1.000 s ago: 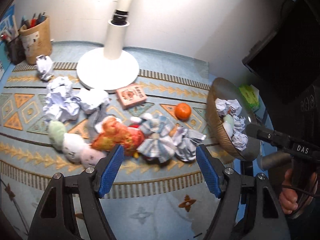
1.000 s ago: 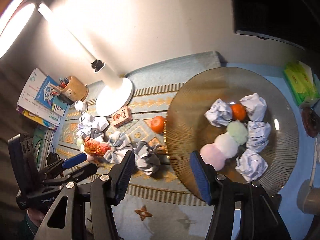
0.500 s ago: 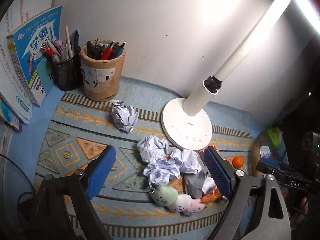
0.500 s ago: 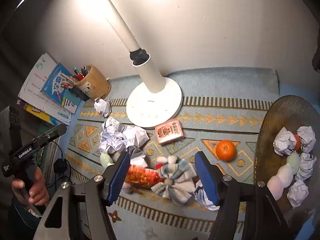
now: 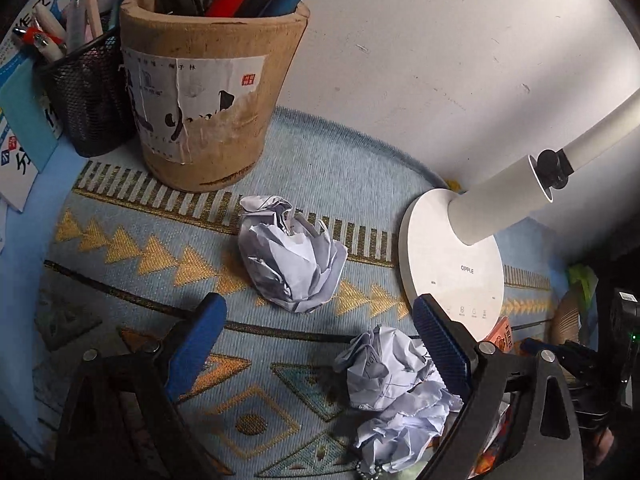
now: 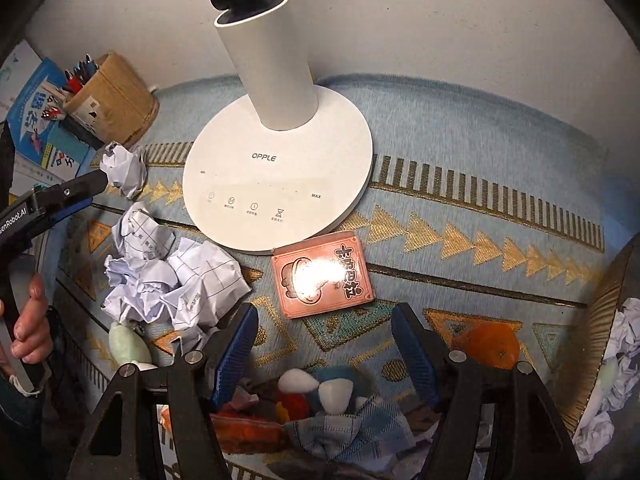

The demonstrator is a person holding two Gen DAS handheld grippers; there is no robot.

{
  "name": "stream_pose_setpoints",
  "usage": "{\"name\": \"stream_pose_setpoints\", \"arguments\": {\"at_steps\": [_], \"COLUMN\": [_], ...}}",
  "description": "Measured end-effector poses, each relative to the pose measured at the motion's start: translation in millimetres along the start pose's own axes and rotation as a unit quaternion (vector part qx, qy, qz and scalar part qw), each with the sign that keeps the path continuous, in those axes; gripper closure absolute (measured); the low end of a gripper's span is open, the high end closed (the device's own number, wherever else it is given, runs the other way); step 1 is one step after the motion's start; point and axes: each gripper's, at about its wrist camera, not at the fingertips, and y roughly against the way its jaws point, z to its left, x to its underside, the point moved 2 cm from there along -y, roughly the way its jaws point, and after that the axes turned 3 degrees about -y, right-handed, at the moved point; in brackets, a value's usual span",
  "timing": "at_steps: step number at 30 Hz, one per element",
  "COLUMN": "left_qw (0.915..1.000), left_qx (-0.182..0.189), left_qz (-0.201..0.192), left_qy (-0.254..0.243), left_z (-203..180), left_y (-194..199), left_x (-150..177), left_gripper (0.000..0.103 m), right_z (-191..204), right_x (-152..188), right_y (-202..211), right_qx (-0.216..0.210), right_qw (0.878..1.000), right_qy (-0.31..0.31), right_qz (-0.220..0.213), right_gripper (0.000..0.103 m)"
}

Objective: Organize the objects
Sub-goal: 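Grasp the pink snack box with the right gripper while the left grasps a paper ball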

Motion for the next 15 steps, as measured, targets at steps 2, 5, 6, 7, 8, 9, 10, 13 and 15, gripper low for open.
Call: {"name": "stream_pose_setpoints", "arguments": {"at_steps": [2, 5, 6, 7, 8, 9, 10, 13, 15], "left_qw": [0.9999, 0.9997, 0.9997, 0.9997, 0.9997, 0.9997, 0.9996, 0.9992, 0.9989], "left_qx": [-0.004, -0.011, -0.011, -0.01, -0.011, -0.013, -0.016, -0.023, -0.025], "left_qz": [0.004, 0.003, 0.003, 0.004, 0.005, 0.007, 0.008, 0.009, 0.013], "left_qy": [-0.009, -0.022, -0.023, -0.022, -0.022, -0.022, -0.023, -0.032, -0.038], "left_z": [-3.1, -7.1, -7.6, -8.0, -9.8, -10.0, -10.3, -11.6, -12.3], "left_y": [-7.1, -14.3, -16.2, -17.9, -20.2, -22.1, -23.8, -27.4, -29.6], "left_x": [0.4, -0.9, -1.5, -2.1, -2.0, -2.2, -2.2, -1.6, -0.5], "left_gripper": [0.01, 0.012, 0.012, 0.013, 0.016, 0.021, 0.025, 0.049, 0.077], "right_z": [1.6, 1.5, 0.8, 0.0, -0.7, -1.0, -0.9, 1.1, 1.8], "right_x": [-3.6, -6.3, -7.0, -7.6, -8.3, -8.9, -9.4, -11.1, -12.2], "right_y": [-10.0, -21.6, -25.2, -28.2, -30.3, -31.8, -32.9, -33.7, -33.8], "right_qx": [0.007, 0.01, 0.008, 0.006, 0.005, 0.004, 0.003, 0.011, 0.017], "right_qw": [1.0, 1.0, 1.0, 1.0, 1.0, 1.0, 1.0, 0.999, 0.999], "right_qy": [0.009, 0.014, 0.013, 0.011, 0.01, 0.01, 0.012, 0.022, 0.028], "right_qz": [0.008, 0.019, 0.024, 0.027, 0.029, 0.029, 0.029, 0.022, 0.019], "right_gripper": [0.036, 0.036, 0.036, 0.036, 0.036, 0.036, 0.036, 0.036, 0.042]}}
